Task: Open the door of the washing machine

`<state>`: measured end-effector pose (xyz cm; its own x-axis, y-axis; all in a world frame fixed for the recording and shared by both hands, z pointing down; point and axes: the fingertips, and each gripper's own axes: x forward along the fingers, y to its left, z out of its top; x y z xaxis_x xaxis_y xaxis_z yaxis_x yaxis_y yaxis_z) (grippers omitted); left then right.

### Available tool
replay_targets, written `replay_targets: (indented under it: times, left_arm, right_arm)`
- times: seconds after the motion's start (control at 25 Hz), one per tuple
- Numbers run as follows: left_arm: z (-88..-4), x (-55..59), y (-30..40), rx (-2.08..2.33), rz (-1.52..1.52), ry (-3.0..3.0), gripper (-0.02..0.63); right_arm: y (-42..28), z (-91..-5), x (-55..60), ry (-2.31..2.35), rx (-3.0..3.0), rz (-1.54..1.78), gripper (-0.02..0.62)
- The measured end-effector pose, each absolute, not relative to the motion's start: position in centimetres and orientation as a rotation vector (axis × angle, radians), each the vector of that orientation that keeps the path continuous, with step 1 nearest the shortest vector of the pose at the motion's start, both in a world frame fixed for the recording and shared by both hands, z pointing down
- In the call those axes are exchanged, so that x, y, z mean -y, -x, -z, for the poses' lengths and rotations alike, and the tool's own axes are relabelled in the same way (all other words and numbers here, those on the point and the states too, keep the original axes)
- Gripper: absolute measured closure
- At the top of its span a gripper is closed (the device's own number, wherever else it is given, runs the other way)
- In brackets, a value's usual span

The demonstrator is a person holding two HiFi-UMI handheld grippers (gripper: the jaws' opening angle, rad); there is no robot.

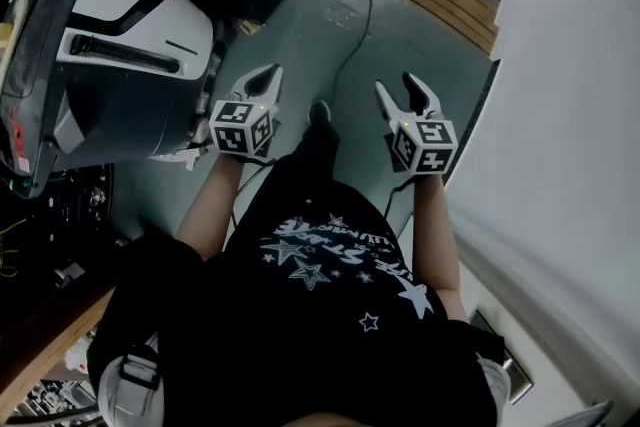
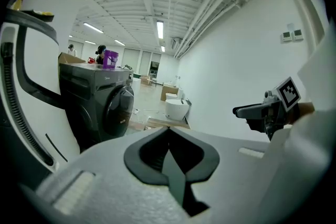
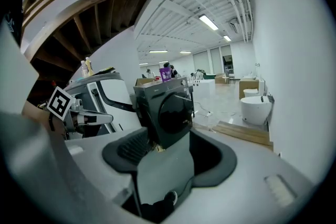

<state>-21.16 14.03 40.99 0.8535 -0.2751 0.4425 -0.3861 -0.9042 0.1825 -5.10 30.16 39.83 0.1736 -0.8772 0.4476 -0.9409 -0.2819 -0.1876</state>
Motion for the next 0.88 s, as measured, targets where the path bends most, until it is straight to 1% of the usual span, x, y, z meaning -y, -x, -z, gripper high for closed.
replay_targets:
  times: [0.2,0.36,0.6,0.88]
  left_arm:
    - [-42.0,-8.1,15.7,0.467,-0.646,-2.745,0.595]
    - [-41.8,-2.9,12.4,0.450,-0.645,-2.739,0.595]
    - [-42.7,4.3,10.3,0.516,-0.631,-2.686,0.595]
    - [-42.5,9.2,9.9,0.635,-0.603,-2.662,0.595]
  right_arm:
    - [-0.5,-40.1,-24.3,-2.249,1.761,-0.787,0.342]
    - [-4.2,-39.3,-17.5,-2.210,1.785,-0.805,0.342]
    - [-6.7,-39.7,-8.4,-2.115,1.846,-0.807,0.342]
    - [-8.4,-40.6,-1.5,-1.981,1.939,-0.788,0.342]
